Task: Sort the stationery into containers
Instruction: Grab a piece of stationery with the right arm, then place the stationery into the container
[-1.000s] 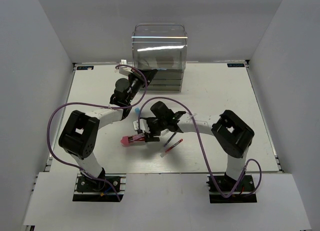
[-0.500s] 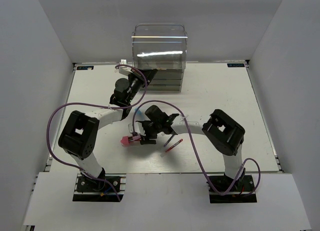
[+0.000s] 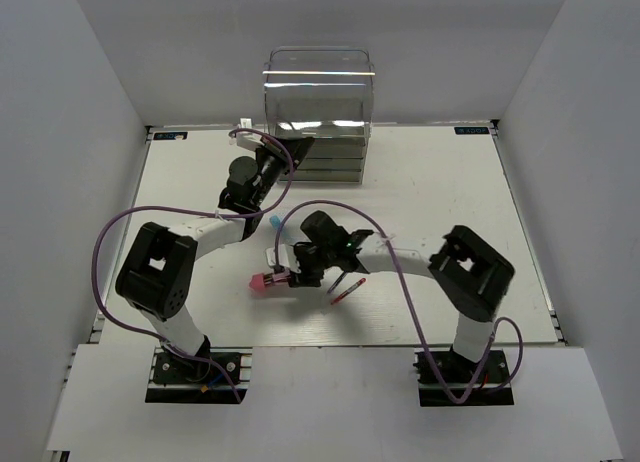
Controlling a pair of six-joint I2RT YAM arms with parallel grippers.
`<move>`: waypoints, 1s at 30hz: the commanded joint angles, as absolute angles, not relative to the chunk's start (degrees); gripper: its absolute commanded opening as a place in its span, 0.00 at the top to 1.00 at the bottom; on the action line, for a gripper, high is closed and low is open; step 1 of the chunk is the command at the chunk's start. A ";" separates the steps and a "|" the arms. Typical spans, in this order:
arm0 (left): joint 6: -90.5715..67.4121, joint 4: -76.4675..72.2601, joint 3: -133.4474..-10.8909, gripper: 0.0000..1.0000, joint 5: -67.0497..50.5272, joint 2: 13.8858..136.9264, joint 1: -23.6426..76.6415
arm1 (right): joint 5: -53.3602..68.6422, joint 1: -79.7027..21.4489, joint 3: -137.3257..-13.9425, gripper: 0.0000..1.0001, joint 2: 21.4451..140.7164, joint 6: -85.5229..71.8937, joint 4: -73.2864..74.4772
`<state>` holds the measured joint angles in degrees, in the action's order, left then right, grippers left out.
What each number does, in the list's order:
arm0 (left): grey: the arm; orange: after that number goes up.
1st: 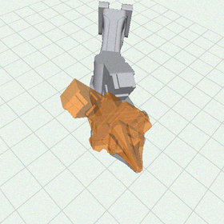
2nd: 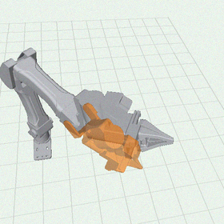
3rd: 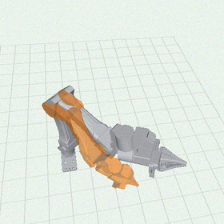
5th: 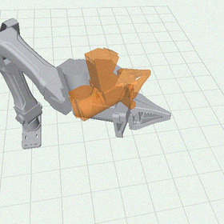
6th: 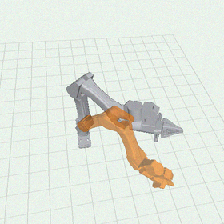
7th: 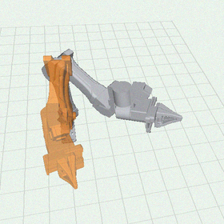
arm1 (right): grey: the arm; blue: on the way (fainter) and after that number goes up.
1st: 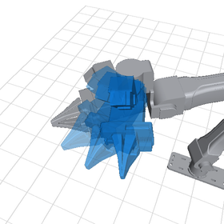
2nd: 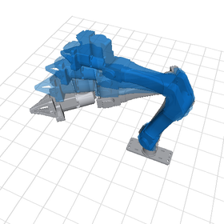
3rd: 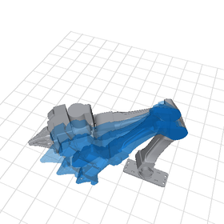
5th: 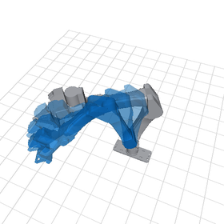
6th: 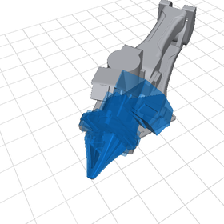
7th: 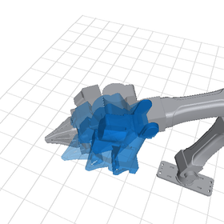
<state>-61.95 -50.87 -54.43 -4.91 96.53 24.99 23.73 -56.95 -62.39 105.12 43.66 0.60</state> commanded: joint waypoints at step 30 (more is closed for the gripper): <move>-61.70 -53.35 -56.25 1.00 -2.81 93.16 23.99 | 0.26 -34.81 -58.53 1.00 88.06 54.48 -18.98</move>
